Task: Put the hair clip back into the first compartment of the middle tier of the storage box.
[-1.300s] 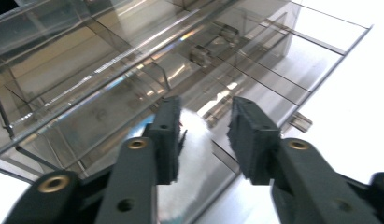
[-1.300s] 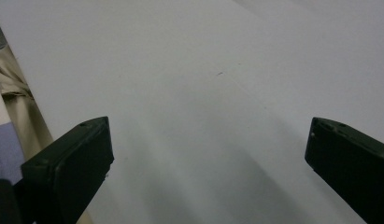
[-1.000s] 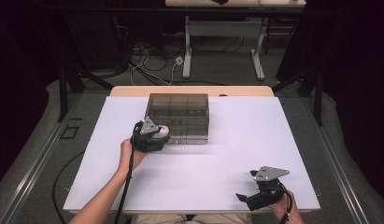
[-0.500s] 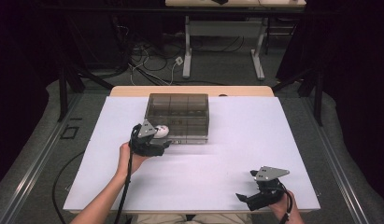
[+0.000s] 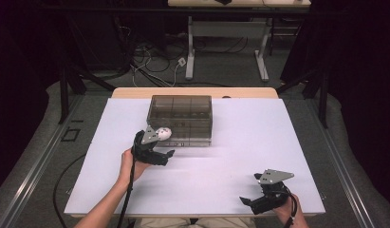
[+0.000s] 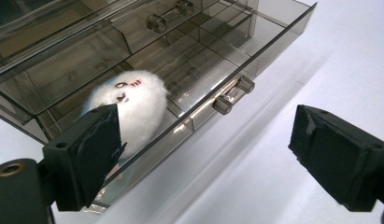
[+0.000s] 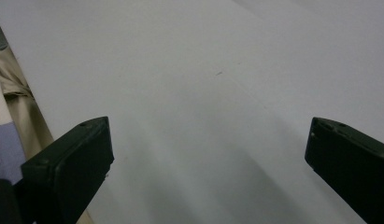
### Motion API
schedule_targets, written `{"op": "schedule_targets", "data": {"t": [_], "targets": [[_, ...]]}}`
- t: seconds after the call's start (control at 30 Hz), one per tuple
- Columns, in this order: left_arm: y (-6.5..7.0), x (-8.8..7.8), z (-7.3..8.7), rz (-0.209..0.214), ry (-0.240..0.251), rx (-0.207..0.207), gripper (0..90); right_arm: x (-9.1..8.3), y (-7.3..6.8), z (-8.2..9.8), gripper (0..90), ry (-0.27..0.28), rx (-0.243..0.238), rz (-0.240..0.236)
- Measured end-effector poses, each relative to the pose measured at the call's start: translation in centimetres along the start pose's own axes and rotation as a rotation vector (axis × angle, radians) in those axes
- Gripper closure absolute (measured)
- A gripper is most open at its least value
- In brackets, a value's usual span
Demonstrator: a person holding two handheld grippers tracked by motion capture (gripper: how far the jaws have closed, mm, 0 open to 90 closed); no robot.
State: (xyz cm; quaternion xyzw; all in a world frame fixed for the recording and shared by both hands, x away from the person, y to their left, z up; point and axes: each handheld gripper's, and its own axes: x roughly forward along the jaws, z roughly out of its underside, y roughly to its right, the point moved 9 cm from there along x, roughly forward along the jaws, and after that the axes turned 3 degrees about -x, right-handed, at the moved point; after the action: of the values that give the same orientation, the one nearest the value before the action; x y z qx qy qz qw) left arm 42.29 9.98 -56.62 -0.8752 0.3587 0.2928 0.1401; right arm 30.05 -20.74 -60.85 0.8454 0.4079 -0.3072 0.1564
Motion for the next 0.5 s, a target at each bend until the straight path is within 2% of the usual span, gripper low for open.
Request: {"op": "schedule_targets", "data": {"t": [0.27,0.33,0.5], "targets": [[0.65,-0.05,0.56,0.004,-0.013,0.007,3.3,0.10,-0.03,-0.09,0.6,0.006,-0.002,-0.003],[0.72,-0.04,0.64,0.003,-0.014,0.010,2.9,0.01,0.01,0.04,0.6,-0.013,-0.006,-0.008],[0.61,-0.06,0.87,-0.005,-0.015,0.017,2.3,0.13,0.05,-0.04,0.6,-0.002,0.010,0.000]]}}
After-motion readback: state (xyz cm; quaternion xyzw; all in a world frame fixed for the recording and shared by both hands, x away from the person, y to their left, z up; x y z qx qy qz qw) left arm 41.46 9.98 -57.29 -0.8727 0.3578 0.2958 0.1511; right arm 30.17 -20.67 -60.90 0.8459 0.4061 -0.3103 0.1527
